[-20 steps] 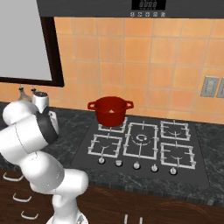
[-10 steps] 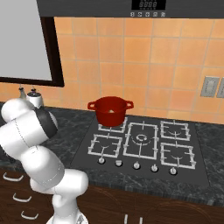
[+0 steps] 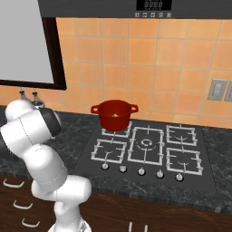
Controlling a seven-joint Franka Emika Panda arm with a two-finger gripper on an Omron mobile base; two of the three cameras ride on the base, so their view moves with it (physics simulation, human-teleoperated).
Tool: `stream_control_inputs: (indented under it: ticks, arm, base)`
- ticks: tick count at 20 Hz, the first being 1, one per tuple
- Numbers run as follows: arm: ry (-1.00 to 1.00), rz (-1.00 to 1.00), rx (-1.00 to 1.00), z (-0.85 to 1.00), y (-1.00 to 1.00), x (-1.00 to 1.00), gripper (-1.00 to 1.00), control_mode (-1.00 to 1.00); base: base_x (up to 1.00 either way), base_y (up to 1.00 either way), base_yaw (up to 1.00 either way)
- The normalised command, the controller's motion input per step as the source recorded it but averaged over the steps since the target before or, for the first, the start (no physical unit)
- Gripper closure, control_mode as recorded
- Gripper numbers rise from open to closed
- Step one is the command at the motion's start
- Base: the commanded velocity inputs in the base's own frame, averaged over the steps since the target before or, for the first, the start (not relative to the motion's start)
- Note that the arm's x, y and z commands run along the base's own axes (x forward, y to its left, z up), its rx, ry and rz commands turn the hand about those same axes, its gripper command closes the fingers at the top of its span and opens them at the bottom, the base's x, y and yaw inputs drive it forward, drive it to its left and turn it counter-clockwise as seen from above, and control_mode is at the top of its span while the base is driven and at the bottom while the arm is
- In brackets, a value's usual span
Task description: Put the garlic and bell pepper in the pot. Retrieve the spatula and lightly stir the vegetables in the pot.
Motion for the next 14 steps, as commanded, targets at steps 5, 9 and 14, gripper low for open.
stream_control_inputs:
  ticks: [5,9,14]
  arm:
    - [0.0,0.0,-0.02,-0.27,0.09,-0.1,-1.0,-1.0]
    - [0.0,0.0,0.0,-0.2,0.04,-0.01,-1.0,-1.0]
    - [0.0,-0.01,0.0,-0.16,0.0,-0.01,-1.0,-1.0]
  base:
    - [0.0,0.0,0.0]
    - [0.0,0.0,0.0]
    - [0.0,0.0,0.0]
